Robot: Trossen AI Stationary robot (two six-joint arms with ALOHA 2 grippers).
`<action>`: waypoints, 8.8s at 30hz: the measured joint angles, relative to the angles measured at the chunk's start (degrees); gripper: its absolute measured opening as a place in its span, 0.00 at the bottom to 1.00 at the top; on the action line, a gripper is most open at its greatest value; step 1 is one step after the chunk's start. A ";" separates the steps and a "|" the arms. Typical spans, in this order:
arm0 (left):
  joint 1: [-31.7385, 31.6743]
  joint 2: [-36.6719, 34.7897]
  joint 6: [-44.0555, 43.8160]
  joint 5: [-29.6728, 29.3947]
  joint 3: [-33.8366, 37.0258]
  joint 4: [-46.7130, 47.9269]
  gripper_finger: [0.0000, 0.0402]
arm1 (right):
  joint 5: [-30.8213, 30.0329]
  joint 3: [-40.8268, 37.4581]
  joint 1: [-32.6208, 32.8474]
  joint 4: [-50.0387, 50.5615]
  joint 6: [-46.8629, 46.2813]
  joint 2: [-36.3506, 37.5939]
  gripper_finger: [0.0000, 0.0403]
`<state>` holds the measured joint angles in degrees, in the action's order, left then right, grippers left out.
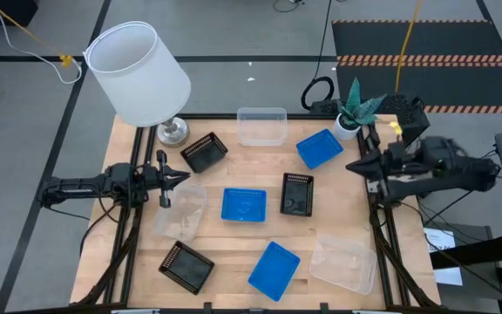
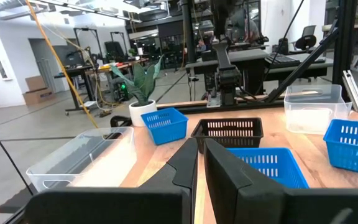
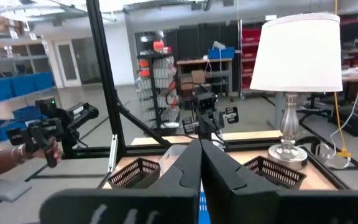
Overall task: Stack baskets by color
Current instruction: Stack the right black bin on the top left black bin
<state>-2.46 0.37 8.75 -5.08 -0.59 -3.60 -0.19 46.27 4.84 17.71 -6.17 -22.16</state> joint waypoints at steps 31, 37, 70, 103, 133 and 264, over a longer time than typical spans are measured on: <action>0.02 0.01 -10.03 0.37 -0.80 -1.62 0.08 | -8.83 14.77 0.00 7.33 5.38 -17.35 0.00; 0.29 3.37 -9.07 0.59 -10.97 5.19 0.08 | -8.83 7.24 0.00 -2.99 5.38 -17.35 0.00; 8.43 54.78 -1.74 -4.01 -70.09 44.91 0.08 | -8.82 -0.60 0.00 -9.74 4.03 -20.62 0.00; 11.50 54.76 1.09 -8.35 -55.40 22.12 0.08 | -10.88 8.81 2.05 -0.06 -6.39 -42.30 0.00; 11.56 54.76 0.42 -8.33 -55.40 22.09 0.08 | -11.48 9.63 12.44 12.62 -16.03 -55.66 0.34; 11.61 60.75 -3.09 -8.28 -55.40 18.71 0.08 | -7.38 4.75 7.65 13.80 -13.53 -61.67 0.40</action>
<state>9.15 61.12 5.66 -13.37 -55.99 15.12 -7.57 51.03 12.49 31.50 -19.71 -83.83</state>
